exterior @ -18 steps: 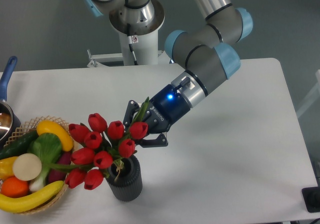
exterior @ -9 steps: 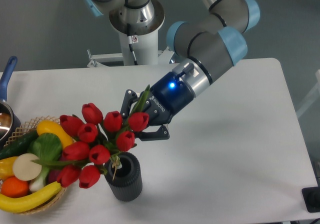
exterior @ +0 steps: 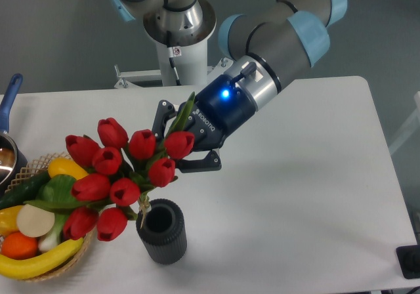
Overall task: Pick up the flowers from the vase
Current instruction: 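Raise the tulip bunch higher and carry it away from the vase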
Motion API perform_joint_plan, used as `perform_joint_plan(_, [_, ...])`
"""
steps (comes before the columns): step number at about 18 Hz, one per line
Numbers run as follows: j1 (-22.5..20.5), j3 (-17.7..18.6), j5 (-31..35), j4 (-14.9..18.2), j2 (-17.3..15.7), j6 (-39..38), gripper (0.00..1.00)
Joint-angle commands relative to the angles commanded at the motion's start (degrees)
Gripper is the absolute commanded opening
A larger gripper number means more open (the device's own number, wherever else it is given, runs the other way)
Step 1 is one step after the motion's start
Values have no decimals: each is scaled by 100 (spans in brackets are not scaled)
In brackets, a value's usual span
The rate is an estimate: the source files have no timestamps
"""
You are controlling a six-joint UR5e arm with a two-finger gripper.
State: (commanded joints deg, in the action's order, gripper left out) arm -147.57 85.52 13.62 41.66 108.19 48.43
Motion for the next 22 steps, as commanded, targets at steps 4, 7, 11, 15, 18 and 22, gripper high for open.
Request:
perform_joint_plan(4, [-298,52,17,9,9,-9,15])
perform_joint_plan(7, [-518,70,44,0,9,9,15])
perform_joint_plan(11, [-633,53,53,0,9,44,15])
perform_joint_plan(15, [-738,62,44,-9,18,53,15])
perform_joint_plan(18, [-809,70,44,-9,18,53,15])
perform_joint_plan(22, [-835,149,44,-17,26,62,15])
